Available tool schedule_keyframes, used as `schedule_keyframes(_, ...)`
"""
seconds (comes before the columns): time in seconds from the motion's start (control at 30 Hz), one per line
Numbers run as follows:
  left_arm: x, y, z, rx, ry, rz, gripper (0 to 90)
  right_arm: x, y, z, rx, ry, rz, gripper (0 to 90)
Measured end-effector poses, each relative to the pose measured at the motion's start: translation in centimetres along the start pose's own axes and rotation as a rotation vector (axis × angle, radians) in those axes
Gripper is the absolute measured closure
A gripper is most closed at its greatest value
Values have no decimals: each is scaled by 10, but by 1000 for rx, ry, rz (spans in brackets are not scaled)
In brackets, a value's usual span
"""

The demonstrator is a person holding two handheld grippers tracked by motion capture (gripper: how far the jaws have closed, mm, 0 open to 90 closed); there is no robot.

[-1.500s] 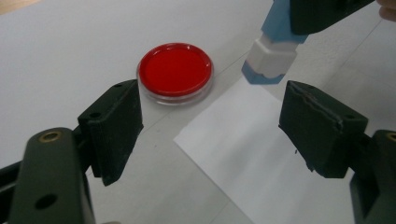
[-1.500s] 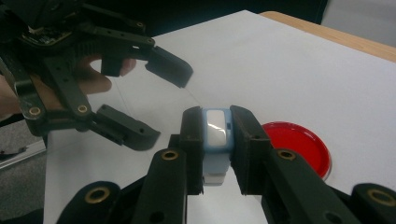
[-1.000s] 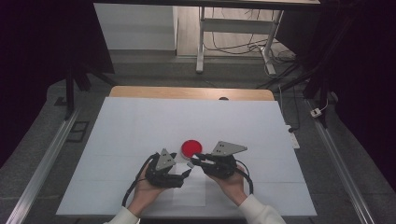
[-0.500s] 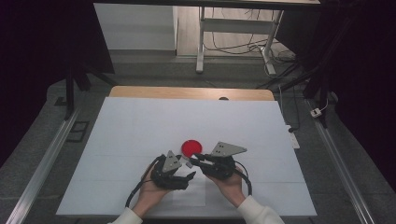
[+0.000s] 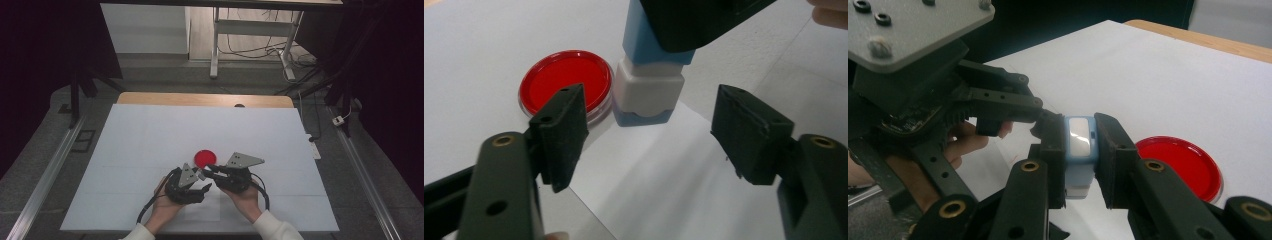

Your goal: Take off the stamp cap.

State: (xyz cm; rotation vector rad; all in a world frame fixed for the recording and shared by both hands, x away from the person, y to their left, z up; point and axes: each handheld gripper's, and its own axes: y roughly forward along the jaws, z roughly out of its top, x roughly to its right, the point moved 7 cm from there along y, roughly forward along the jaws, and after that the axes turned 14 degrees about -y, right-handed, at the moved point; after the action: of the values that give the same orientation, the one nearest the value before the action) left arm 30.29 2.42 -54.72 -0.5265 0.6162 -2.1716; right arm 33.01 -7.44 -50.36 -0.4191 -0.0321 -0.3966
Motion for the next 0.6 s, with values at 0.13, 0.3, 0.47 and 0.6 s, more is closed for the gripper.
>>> schedule_keyframes(0.13,0,1,0,11,11,20,394,0,0,1,9,12,2,751)
schedule_keyframes(0.3,0,1,-1,13,21,32,508,0,-1,1,12,19,2,751)
schedule_keyframes(0.47,0,3,-2,7,28,39,561,0,-1,0,15,26,-1,751)
schedule_keyframes(0.6,0,3,-2,5,30,47,588,1,-2,0,18,31,1,751)
